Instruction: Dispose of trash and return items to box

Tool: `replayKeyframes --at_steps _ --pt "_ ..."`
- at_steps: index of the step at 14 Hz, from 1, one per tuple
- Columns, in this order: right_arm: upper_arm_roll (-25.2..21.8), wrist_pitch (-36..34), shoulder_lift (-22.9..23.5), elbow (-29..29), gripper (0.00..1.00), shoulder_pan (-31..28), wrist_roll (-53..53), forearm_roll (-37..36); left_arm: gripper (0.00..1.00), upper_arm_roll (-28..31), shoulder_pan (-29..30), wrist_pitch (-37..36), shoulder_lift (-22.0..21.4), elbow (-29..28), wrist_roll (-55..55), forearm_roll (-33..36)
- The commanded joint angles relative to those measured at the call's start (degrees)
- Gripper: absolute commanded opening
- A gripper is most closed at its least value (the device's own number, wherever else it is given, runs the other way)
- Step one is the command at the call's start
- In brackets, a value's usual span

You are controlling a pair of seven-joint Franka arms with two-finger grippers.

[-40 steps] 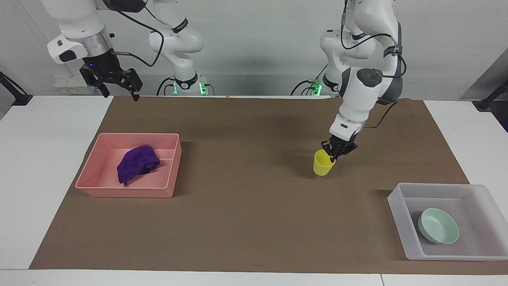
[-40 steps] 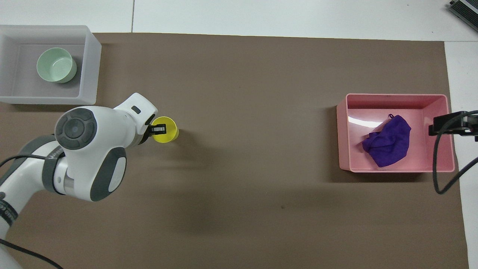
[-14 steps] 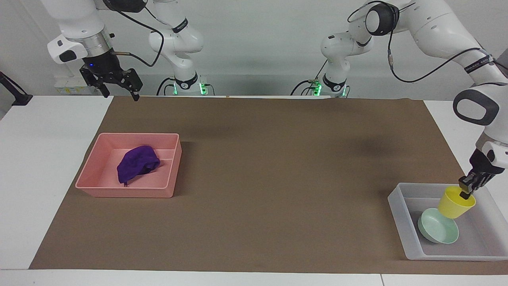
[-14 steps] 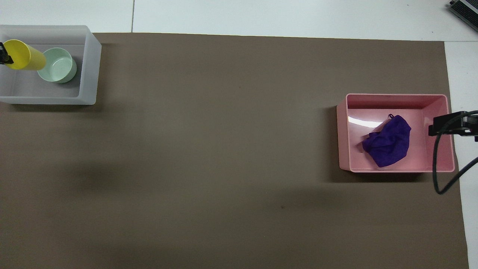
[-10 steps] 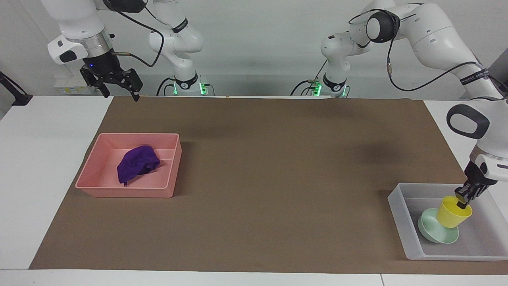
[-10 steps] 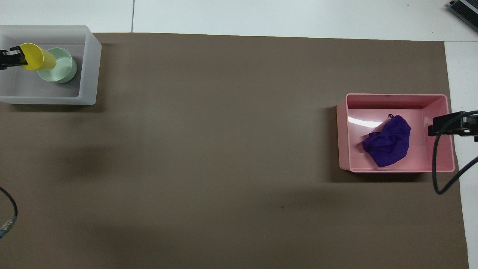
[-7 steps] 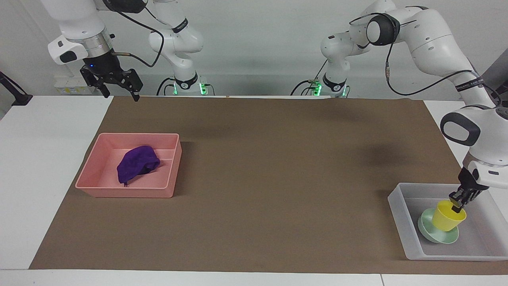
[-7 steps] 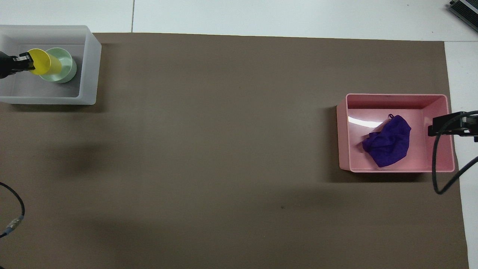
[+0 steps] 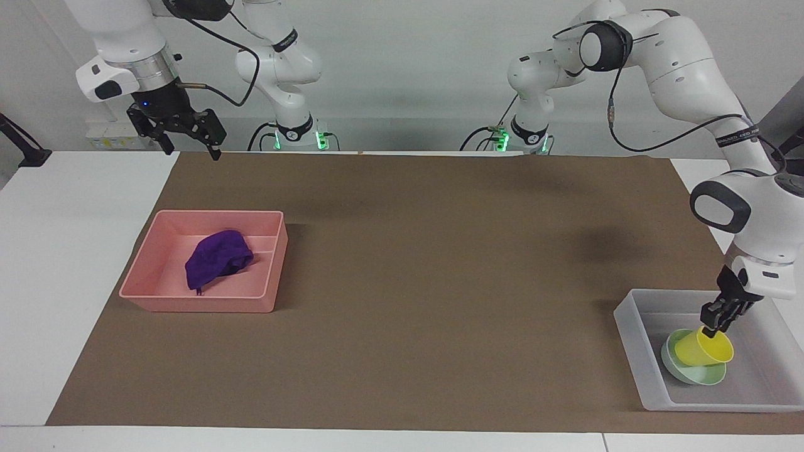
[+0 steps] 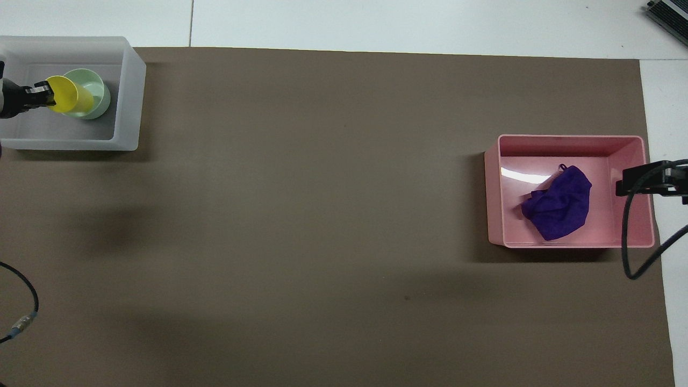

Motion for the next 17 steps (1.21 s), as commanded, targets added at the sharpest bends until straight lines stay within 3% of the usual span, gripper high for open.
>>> replayKeyframes --at_steps 1,4,9,17 --pt "0.36 -0.39 -0.53 -0.61 1.0 -0.44 0.73 0.8 1.0 -0.03 -1.08 -4.23 -4.82 -1.61 3.2 -0.38" --pt "0.36 -0.39 -0.53 -0.61 1.0 -0.44 0.73 0.8 1.0 0.06 -3.63 -13.28 -10.88 -2.4 11.98 -0.38" --pt "0.36 -0.39 -0.53 -0.61 1.0 -0.44 0.81 0.8 1.0 0.15 -8.2 -28.57 -20.03 -4.42 13.59 0.15" --pt "0.36 -0.3 -0.45 -0.52 1.0 -0.44 0.73 0.8 1.0 -0.11 -15.49 -37.12 -25.84 -4.07 15.08 5.68"
